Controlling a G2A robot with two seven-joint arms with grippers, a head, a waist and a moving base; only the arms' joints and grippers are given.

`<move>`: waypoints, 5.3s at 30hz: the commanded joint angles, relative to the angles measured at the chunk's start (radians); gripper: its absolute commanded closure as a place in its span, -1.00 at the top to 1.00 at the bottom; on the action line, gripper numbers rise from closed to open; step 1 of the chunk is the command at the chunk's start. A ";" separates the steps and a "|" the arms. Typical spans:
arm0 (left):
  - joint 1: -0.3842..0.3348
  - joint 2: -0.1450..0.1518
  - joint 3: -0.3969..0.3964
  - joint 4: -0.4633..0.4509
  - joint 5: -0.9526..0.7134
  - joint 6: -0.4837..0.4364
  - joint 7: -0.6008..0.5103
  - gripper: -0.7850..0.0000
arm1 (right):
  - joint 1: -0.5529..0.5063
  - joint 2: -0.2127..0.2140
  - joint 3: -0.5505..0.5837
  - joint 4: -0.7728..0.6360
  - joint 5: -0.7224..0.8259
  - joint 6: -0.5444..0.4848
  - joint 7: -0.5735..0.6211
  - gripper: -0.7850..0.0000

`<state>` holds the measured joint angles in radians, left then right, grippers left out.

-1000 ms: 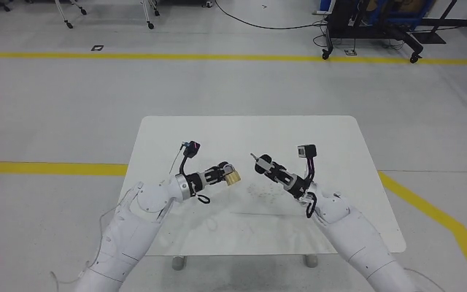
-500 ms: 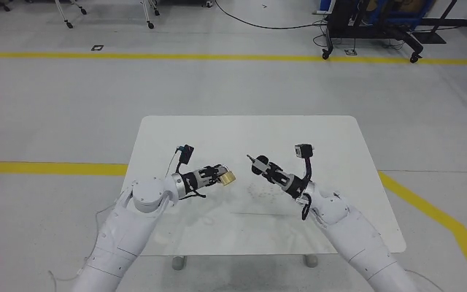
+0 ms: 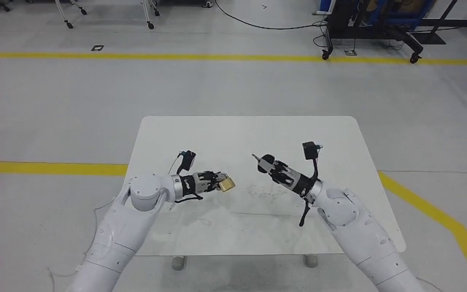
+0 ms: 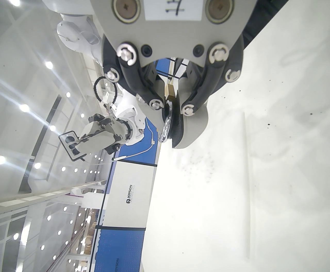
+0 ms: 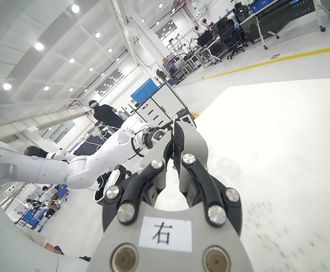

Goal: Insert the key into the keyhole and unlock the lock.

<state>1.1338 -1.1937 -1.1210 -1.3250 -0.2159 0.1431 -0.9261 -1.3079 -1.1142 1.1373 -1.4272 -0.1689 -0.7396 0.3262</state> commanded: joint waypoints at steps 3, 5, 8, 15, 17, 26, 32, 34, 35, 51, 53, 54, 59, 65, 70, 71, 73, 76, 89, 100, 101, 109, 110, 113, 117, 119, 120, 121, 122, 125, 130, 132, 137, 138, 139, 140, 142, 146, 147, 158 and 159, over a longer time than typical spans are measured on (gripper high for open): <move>0.011 -0.001 -0.005 0.008 -0.085 0.067 -0.033 -1.00 | 0.005 -0.009 -0.043 0.016 0.018 0.036 0.023 -1.00; 0.006 -0.002 -0.008 0.018 -0.121 0.099 -0.043 -1.00 | 0.043 -0.019 -0.080 0.029 -0.020 0.078 0.035 -1.00; -0.004 -0.005 0.000 0.042 -0.156 0.167 -0.049 -1.00 | 0.090 -0.020 -0.080 0.017 -0.159 0.063 0.028 -1.00; -0.039 -0.010 0.021 0.082 -0.182 0.240 -0.028 -1.00 | 0.027 0.018 -0.030 -0.265 -0.826 -0.001 0.038 -1.00; -0.045 -0.011 0.028 0.086 -0.179 0.241 -0.025 -1.00 | -0.008 0.027 -0.033 -0.338 -0.966 0.013 0.077 -1.00; -0.048 -0.012 0.027 0.091 -0.196 0.222 -0.004 -1.00 | -0.043 0.030 -0.044 -0.399 -1.034 0.052 0.091 -1.00; -0.028 -0.012 0.015 0.090 -0.227 0.218 0.046 -1.00 | -0.042 0.030 -0.053 -0.407 -1.080 0.066 0.106 -1.00; -0.022 -0.013 0.007 0.086 -0.244 0.211 0.072 -1.00 | -0.041 0.028 -0.092 -0.449 -1.218 0.122 0.170 -1.00; -0.019 -0.013 0.003 0.081 -0.245 0.204 0.092 -1.00 | -0.043 0.026 -0.114 -0.469 -1.274 0.150 0.192 -1.00; 0.032 -0.015 -0.026 0.037 -0.340 0.182 0.162 -1.00 | -0.075 -0.008 -0.354 -0.549 -1.894 0.463 0.245 -1.00; 0.026 -0.015 -0.016 0.042 -0.330 0.194 0.158 -1.00 | -0.071 -0.014 -0.367 -0.546 -1.918 0.472 0.259 -1.00; 0.024 -0.015 -0.013 0.044 -0.328 0.195 0.157 -1.00 | -0.069 -0.017 -0.373 -0.545 -1.928 0.474 0.268 -1.00; 0.015 -0.016 -0.001 0.051 -0.322 0.196 0.155 -1.00 | -0.056 -0.032 -0.407 -0.541 -1.972 0.456 0.311 -1.00; 0.010 -0.016 0.004 0.057 -0.317 0.197 0.150 -1.00 | -0.042 -0.049 -0.427 -0.525 -1.993 0.446 0.349 -1.00; 0.007 -0.015 0.009 0.059 -0.313 0.202 0.150 -1.00 | -0.036 -0.060 -0.436 -0.516 -2.000 0.428 0.358 -1.00; 0.006 -0.015 0.012 0.059 -0.312 0.202 0.147 -1.00 | -0.036 -0.062 -0.436 -0.515 -2.002 0.427 0.360 -1.00; 0.003 -0.015 0.016 0.059 -0.301 0.198 0.144 -1.00 | -0.034 -0.067 -0.439 -0.512 -2.012 0.423 0.368 -1.00; 0.001 -0.015 0.018 0.061 -0.303 0.195 0.139 -1.00 | -0.032 -0.074 -0.448 -0.508 -2.032 0.422 0.386 -1.00; -0.001 -0.013 0.025 0.060 -0.297 0.195 0.142 -1.00 | -0.033 -0.106 -0.484 -0.504 -2.130 0.422 0.467 -1.00; -0.004 -0.014 0.034 0.061 -0.307 0.199 0.135 -1.00 | -0.025 -0.135 -0.496 -0.475 -2.155 0.407 0.478 -1.00; -0.004 -0.015 0.034 0.062 -0.311 0.201 0.133 -1.00 | -0.024 -0.137 -0.497 -0.475 -2.161 0.407 0.480 -1.00; -0.008 -0.015 0.033 0.071 -0.336 0.198 0.116 -1.00 | -0.020 -0.154 -0.489 -0.456 -2.167 0.405 0.475 -1.00; -0.008 -0.014 0.031 0.072 -0.339 0.198 0.114 -1.00 | -0.021 -0.156 -0.487 -0.456 -2.168 0.406 0.475 -1.00; -0.009 -0.012 0.023 0.076 -0.343 0.197 0.110 -1.00 | -0.030 -0.158 -0.468 -0.469 -2.144 0.406 0.456 -1.00; -0.007 -0.009 0.008 0.081 -0.355 0.195 0.102 -1.00 | -0.066 -0.147 -0.381 -0.524 -2.052 0.394 0.381 -1.00; -0.006 -0.007 -0.002 0.085 -0.367 0.198 0.090 -1.00 | -0.098 -0.133 -0.314 -0.560 -2.003 0.369 0.321 -1.00; -0.005 -0.006 -0.006 0.087 -0.375 0.199 0.081 -1.00 | -0.117 -0.125 -0.276 -0.579 -1.982 0.353 0.291 -1.00; -0.004 -0.005 -0.010 0.089 -0.384 0.200 0.069 -1.00 | -0.138 -0.117 -0.238 -0.596 -1.956 0.334 0.256 -1.00; -0.004 -0.004 -0.012 0.092 -0.390 0.202 0.057 -1.00 | -0.158 -0.109 -0.200 -0.613 -1.927 0.312 0.214 -1.00; -0.008 -0.002 -0.013 0.107 -0.420 0.223 -0.005 -1.00 | -0.209 -0.083 -0.084 -0.634 -1.835 0.195 0.047 -1.00; -0.032 0.000 0.006 0.145 -0.435 0.265 -0.107 -1.00 | -0.251 -0.047 0.047 -0.634 -1.801 0.018 -0.200 -1.00; -0.043 -0.001 0.024 0.157 -0.429 0.280 -0.152 -1.00 | -0.254 -0.034 0.062 -0.637 -1.831 -0.048 -0.302 -1.00; -0.079 0.001 0.069 0.185 -0.369 0.291 -0.230 -1.00 | -0.227 -0.009 0.083 -0.595 -1.899 -0.135 -0.516 -1.00; -0.084 0.002 0.076 0.190 -0.360 0.288 -0.243 -1.00 | -0.219 -0.005 0.085 -0.582 -1.908 -0.142 -0.547 -1.00; -0.090 0.002 0.082 0.194 -0.353 0.283 -0.256 -1.00 | -0.210 -0.002 0.086 -0.570 -1.917 -0.149 -0.575 -1.00; -0.094 0.002 0.085 0.200 -0.350 0.278 -0.264 -1.00 | -0.202 0.002 0.085 -0.561 -1.930 -0.155 -0.595 -1.00; -0.100 0.003 0.092 0.207 -0.347 0.269 -0.281 -1.00 | -0.189 0.007 0.078 -0.547 -1.956 -0.163 -0.619 -1.00; -0.109 0.004 0.102 0.218 -0.341 0.266 -0.295 -1.00 | -0.160 0.014 0.052 -0.528 -1.989 -0.177 -0.647 -1.00; -0.110 0.004 0.104 0.220 -0.340 0.266 -0.296 -1.00 | -0.153 0.015 0.045 -0.525 -1.997 -0.180 -0.648 -1.00; -0.125 0.005 0.132 0.230 -0.335 0.272 -0.321 -1.00 | -0.107 0.022 -0.010 -0.496 -2.013 -0.179 -0.609 -1.00; -0.126 0.005 0.134 0.232 -0.336 0.272 -0.322 -1.00 | -0.106 0.022 -0.013 -0.494 -2.009 -0.175 -0.603 -1.00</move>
<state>1.0093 -1.1885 -0.9889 -1.0950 -0.5508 0.4154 -1.2466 -1.4154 -1.0922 1.1283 -1.9234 -2.1804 -0.9193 -0.2856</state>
